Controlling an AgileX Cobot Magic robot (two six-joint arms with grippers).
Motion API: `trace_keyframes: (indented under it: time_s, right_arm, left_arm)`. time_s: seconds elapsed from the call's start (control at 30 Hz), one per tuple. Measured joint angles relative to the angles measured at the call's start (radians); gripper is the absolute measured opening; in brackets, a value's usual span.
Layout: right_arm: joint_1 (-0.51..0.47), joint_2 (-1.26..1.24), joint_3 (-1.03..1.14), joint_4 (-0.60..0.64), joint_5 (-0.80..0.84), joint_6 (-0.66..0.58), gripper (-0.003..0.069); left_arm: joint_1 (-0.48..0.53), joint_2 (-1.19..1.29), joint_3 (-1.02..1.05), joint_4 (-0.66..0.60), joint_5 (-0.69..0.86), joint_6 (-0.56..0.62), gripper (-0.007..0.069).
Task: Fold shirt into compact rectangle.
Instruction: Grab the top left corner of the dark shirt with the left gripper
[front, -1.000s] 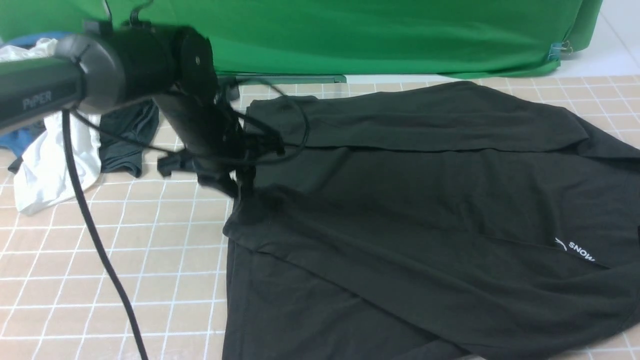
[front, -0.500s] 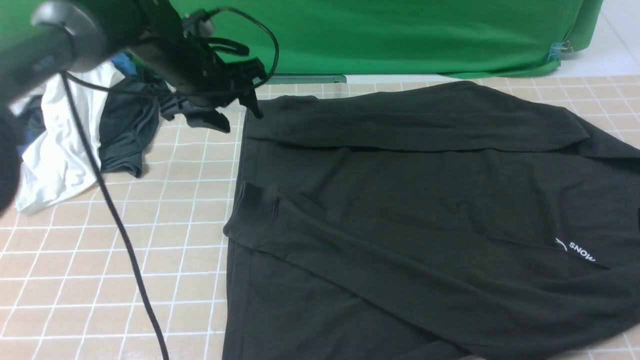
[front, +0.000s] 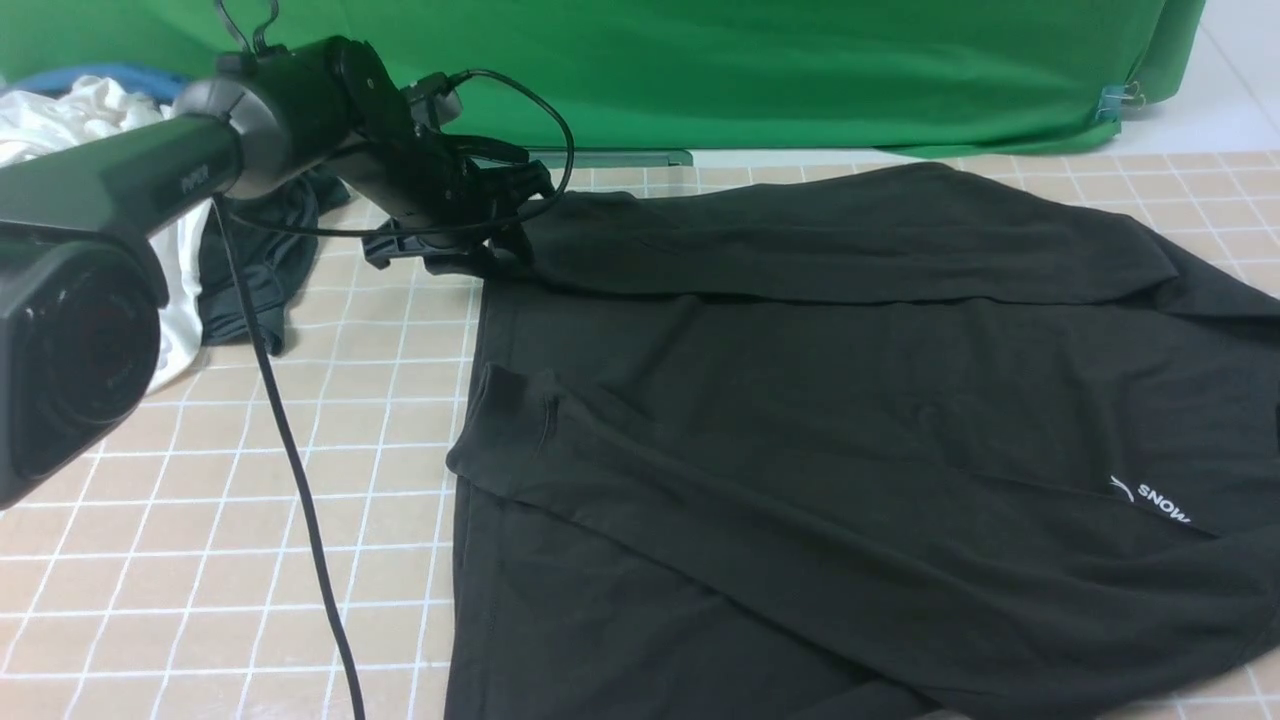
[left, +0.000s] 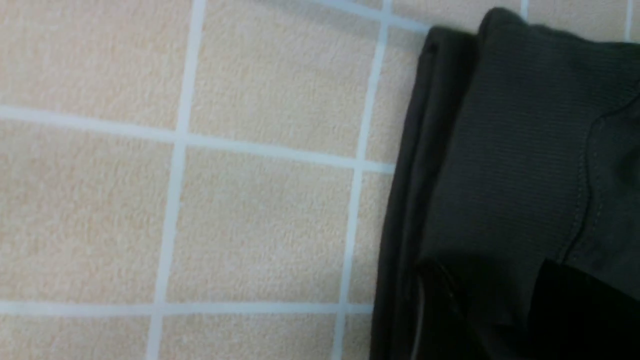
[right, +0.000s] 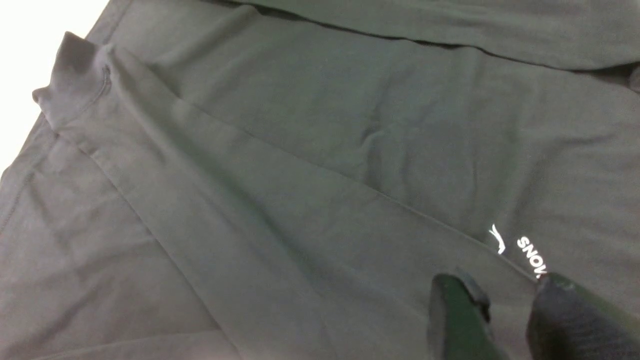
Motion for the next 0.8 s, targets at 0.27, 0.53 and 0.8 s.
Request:
trace_keyframes:
  time_s: [0.27, 0.53, 0.8]
  right_arm:
    - [0.000, 0.000, 0.000, 0.000, 0.000, -0.001, 0.0238]
    - [0.000, 0.000, 0.000, 0.000, 0.000, -0.002, 0.0238]
    - [0.000, 0.000, 0.000, 0.000, 0.009, -0.002, 0.0238]
  left_arm:
    - [0.000, 0.014, -0.002, -0.002, -0.010, 0.034, 0.0219]
    - [0.000, 0.011, -0.002, -0.014, 0.039, 0.083, 0.0013]
    - [0.000, -0.068, -0.030, -0.089, 0.076, 0.131, 0.0013]
